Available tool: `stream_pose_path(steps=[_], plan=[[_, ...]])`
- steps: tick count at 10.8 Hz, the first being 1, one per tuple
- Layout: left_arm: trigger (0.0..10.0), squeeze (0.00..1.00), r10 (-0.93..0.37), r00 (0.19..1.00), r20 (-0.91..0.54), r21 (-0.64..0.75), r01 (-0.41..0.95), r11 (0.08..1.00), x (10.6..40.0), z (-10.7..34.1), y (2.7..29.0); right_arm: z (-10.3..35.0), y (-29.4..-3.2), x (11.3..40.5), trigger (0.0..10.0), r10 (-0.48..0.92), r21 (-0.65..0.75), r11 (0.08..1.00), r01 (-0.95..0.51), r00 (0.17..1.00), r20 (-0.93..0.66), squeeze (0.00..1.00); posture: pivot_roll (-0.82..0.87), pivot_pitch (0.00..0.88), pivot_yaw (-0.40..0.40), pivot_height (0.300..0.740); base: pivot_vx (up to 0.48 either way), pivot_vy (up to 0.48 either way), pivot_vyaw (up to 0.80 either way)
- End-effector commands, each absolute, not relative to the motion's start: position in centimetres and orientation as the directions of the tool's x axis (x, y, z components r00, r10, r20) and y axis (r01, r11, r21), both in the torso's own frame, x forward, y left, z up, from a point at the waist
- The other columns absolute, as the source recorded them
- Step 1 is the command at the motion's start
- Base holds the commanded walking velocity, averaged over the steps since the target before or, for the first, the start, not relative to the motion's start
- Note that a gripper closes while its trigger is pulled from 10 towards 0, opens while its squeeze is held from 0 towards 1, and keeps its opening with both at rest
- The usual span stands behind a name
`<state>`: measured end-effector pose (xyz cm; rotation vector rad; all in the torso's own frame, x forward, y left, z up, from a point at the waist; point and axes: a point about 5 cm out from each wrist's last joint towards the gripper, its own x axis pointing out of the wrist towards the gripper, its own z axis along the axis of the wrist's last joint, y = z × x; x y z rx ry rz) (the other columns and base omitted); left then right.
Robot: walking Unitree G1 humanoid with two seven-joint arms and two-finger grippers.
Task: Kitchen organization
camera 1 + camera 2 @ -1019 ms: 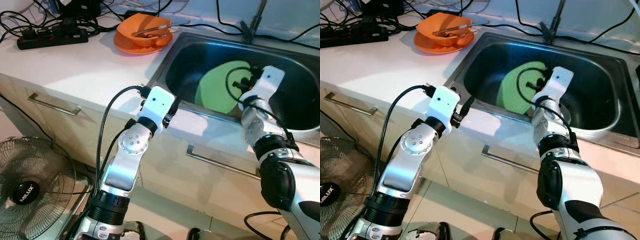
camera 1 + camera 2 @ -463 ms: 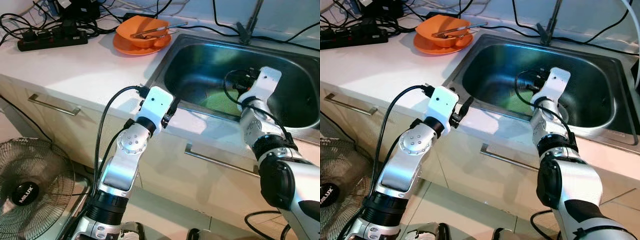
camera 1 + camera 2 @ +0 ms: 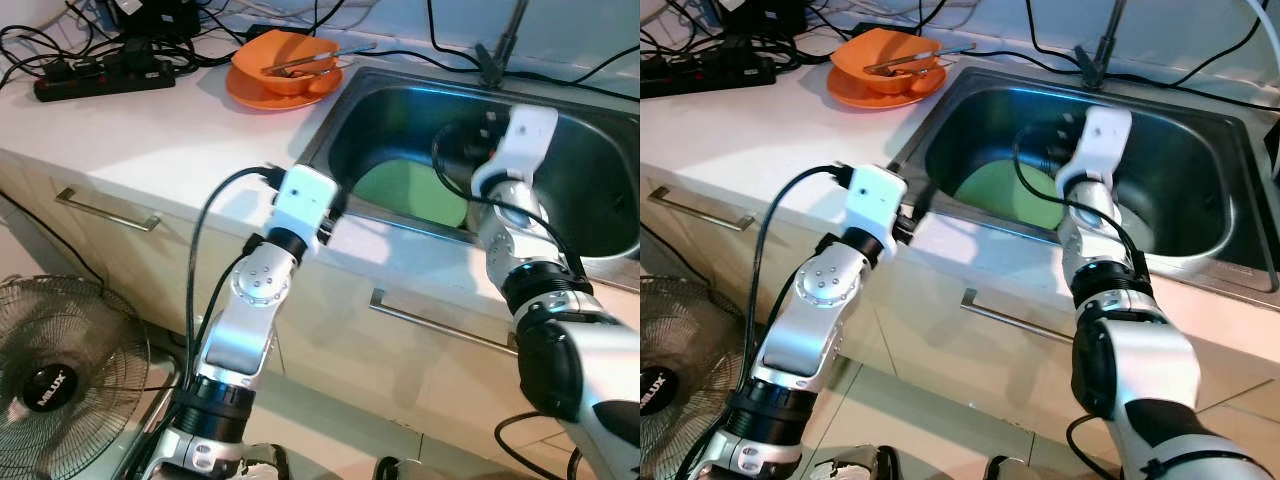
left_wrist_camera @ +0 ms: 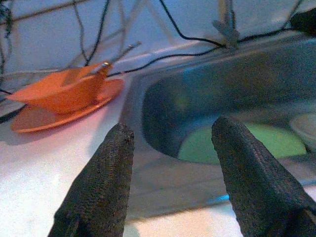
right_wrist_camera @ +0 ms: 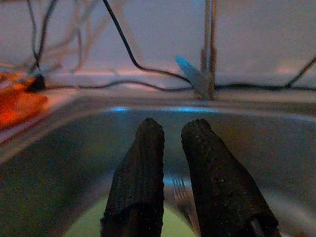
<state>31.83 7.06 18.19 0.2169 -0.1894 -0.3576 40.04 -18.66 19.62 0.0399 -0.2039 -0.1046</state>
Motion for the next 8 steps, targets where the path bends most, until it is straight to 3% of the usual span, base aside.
stream_pose_path(steps=[1, 4, 6, 8], plan=[[10.0, 0.00, -0.324, 0.927, 0.189, 0.221, 0.281, 0.934, 32.3, 18.8, 7.8, 19.7, -17.8, 39.7, 10.0, -0.057, 0.024, 0.998, 0.052, 0.965, 0.257, 0.00, 0.12, 0.079, 0.008, 0.740, 0.000, 0.000, 0.00], [10.0, 0.00, -0.211, 0.949, 0.233, 0.176, 0.172, 0.969, 33.3, 19.1, 10.1, 19.8, -14.9, 37.6, 10.0, 0.007, 0.027, 0.999, -0.018, 0.927, 0.375, 0.00, 0.09, 0.087, 0.012, 0.740, 0.000, 0.000, 0.00], [10.0, 0.00, -0.186, 0.951, 0.247, 0.149, 0.152, 0.977, 33.5, 19.1, 10.4, 18.7, -14.0, 36.7, 10.0, -0.002, 0.112, 0.993, -0.038, 0.942, 0.337, 0.00, 0.08, 0.088, 0.010, 0.740, 0.000, 0.394, 0.00], [10.0, 0.00, -0.177, 0.953, 0.246, 0.152, 0.143, 0.978, 33.6, 18.9, 10.4, 18.4, -13.5, 36.5, 10.0, -0.003, 0.165, 0.985, -0.049, 0.954, 0.300, 0.00, 0.08, 0.089, 0.006, 0.740, 0.000, 0.398, -0.72]])
